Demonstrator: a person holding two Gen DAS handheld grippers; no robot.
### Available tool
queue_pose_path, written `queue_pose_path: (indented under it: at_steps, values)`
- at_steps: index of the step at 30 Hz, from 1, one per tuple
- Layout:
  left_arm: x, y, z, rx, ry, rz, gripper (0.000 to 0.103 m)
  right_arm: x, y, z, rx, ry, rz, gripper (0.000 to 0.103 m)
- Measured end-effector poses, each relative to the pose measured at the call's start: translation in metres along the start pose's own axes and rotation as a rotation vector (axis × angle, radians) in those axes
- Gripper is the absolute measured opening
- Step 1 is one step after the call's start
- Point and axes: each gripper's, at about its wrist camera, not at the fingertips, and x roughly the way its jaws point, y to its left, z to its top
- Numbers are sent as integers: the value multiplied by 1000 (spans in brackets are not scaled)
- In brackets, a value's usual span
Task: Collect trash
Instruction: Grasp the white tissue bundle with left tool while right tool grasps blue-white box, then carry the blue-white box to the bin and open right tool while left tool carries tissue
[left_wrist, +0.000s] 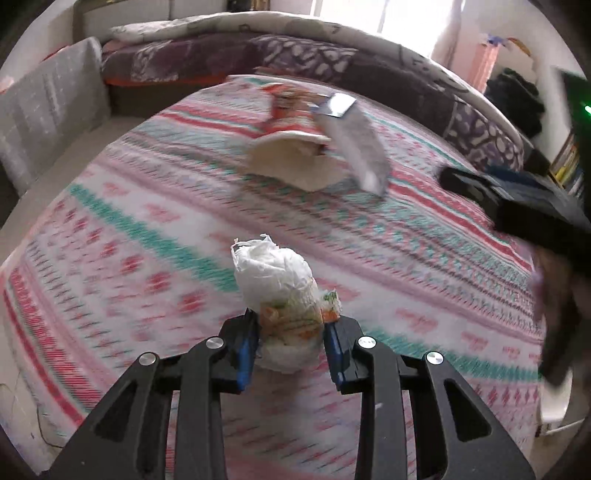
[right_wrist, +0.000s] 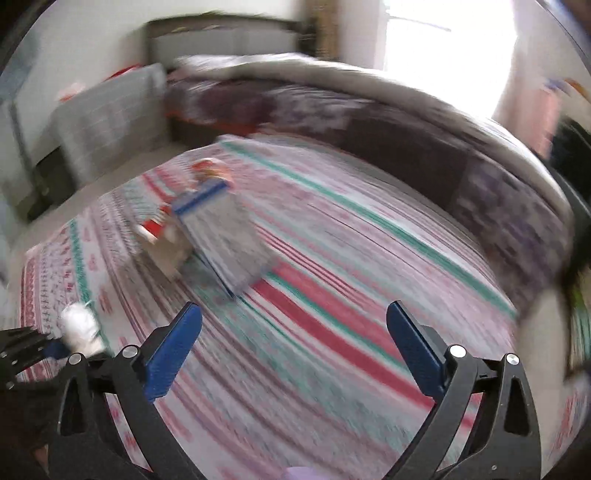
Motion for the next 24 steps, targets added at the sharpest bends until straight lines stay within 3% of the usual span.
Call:
queue_pose_path:
  at_steps: [4,11,13,15,24]
  values:
    - [-7,32,-4,-35,3,-2,32,36,17,36,-139,61,68,96]
    - [-2,55,-8,-65,17,-30,32,72,37,59,-266,159,96,96]
    - [-3,59,-5,-72,16,-41,32,79,37,56,-259,189,102,89]
    - [-2,63,-3,-91,15,-44,32,88,37,54,-215,256,145,58]
    - [-18,71,0,-138,-18,-23,32,39,37,27,-24,185,106,54]
